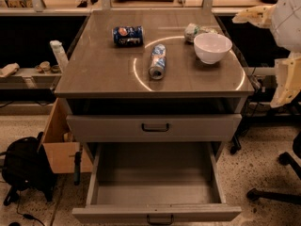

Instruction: Place redbull can into middle drawer

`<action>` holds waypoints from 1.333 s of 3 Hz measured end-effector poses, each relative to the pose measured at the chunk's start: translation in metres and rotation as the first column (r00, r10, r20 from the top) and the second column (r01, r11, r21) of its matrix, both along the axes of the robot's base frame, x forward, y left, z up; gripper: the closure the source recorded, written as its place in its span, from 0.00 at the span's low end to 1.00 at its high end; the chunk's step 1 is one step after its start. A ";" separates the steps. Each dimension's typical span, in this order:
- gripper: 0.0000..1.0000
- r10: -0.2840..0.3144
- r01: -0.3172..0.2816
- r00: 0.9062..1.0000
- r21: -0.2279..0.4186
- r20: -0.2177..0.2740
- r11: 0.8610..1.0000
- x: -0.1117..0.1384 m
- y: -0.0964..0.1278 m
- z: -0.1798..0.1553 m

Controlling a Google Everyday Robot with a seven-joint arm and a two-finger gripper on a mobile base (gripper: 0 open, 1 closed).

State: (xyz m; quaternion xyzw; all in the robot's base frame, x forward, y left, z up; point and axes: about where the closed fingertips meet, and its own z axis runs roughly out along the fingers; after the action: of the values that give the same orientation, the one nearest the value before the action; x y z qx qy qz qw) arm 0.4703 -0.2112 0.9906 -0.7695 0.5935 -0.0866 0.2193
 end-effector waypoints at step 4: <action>0.00 0.545 -0.545 0.836 -0.025 0.061 0.838 -0.002 0.030 -0.011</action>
Offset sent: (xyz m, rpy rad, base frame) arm 0.0027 0.0227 -0.0121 -0.0092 -0.0704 0.5567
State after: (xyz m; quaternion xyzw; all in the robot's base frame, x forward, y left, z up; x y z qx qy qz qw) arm 0.4685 -0.1813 0.9792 -0.9040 0.3422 -0.0478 0.2518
